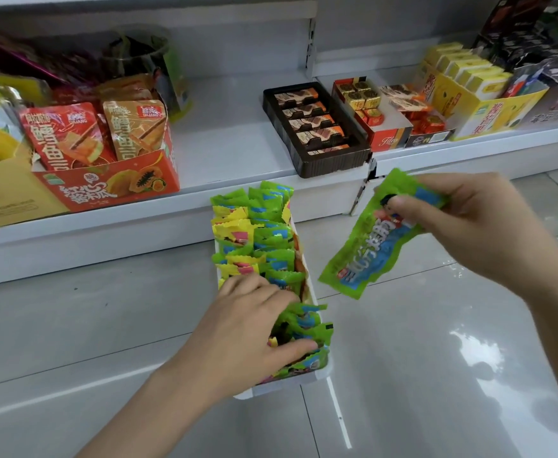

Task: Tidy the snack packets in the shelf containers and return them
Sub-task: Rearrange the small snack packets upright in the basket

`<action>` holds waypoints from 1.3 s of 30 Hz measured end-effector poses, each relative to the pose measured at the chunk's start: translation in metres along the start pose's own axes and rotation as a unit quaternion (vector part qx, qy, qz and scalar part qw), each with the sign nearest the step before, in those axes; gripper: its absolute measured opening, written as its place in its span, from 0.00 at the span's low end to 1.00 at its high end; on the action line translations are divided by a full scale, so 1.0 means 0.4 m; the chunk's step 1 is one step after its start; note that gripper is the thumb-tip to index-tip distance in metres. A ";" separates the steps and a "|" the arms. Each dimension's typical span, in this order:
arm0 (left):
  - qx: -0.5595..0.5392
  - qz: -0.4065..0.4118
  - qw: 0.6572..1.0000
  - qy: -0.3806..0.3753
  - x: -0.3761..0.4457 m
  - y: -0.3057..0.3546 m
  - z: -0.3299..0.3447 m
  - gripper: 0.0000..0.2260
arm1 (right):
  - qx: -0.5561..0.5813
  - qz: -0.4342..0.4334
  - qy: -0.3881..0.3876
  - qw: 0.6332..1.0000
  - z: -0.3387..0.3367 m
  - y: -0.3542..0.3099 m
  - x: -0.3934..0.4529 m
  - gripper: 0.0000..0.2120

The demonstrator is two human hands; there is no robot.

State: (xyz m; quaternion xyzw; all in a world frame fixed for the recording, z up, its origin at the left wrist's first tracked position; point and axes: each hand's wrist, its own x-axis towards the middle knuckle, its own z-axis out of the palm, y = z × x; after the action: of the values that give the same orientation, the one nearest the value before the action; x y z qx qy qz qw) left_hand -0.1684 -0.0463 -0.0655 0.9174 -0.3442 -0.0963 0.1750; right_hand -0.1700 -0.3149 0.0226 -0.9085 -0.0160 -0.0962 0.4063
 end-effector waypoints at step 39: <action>-0.079 0.052 0.995 -0.007 -0.047 -0.042 -0.006 0.17 | -0.242 -0.063 -0.131 0.959 0.280 0.002 -0.005 0.11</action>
State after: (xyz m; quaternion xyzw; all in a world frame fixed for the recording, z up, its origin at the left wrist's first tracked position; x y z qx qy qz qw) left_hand -0.1716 -0.0212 -0.0688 0.8808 -0.3840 -0.1202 0.2495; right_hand -0.1538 -0.2323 -0.0511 -0.9815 -0.1025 -0.0029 0.1616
